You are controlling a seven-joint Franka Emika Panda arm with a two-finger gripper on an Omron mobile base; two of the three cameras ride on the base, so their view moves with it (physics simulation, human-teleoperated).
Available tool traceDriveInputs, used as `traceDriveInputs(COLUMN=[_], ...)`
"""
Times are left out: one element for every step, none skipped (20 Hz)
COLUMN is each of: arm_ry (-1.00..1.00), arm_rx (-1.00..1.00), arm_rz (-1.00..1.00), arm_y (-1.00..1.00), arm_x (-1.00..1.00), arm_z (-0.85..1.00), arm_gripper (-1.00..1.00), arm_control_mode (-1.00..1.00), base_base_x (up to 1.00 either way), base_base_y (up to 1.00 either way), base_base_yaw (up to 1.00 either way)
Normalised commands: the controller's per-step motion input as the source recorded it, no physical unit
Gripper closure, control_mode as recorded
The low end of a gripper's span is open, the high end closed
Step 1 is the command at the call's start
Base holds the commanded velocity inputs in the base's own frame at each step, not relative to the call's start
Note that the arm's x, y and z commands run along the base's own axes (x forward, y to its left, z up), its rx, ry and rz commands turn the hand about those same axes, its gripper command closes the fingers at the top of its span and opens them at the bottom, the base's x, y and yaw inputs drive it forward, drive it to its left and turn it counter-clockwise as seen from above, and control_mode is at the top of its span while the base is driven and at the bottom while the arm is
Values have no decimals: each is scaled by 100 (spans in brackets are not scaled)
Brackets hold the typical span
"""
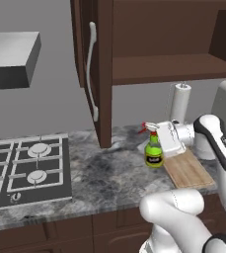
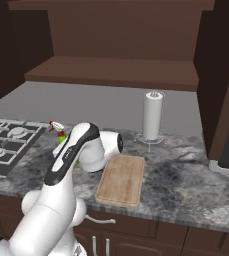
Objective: Grab the spray bottle from the cabinet, then place it next to the cutting board for sanitizing. Then grab the dish brush from the countertop next to the sink and place it next to the cutting board.
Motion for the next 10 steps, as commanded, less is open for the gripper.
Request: traceDriveInputs(arm_ry=[0,0,0,0,0,0,0,0,0,0], arm_rx=[0,0,0,0,0,0,0,0,0,0], arm_rz=[3,3,3,4,5,5,6,6,6,6], arm_y=[0,0,0,0,0,0,0,0,0,-1], arm_x=[40,42,36,39,36,36,33,39,43,42], arm_z=[-44,-44,-41,-41,-44,-45,-36,-39,-39,-37], arm_gripper=[100,100,100,100,100,100,100,100,100,100], arm_control_mode=[-100,-100,-100,-100,-100,-100,-100,-100,-100,-100], base_base_x=[0,0,0,0,0,0,0,0,0,0], base_base_y=[0,0,0,0,0,0,0,0,0,0], base_base_yaw=[0,0,0,0,0,0,0,0,0,0])
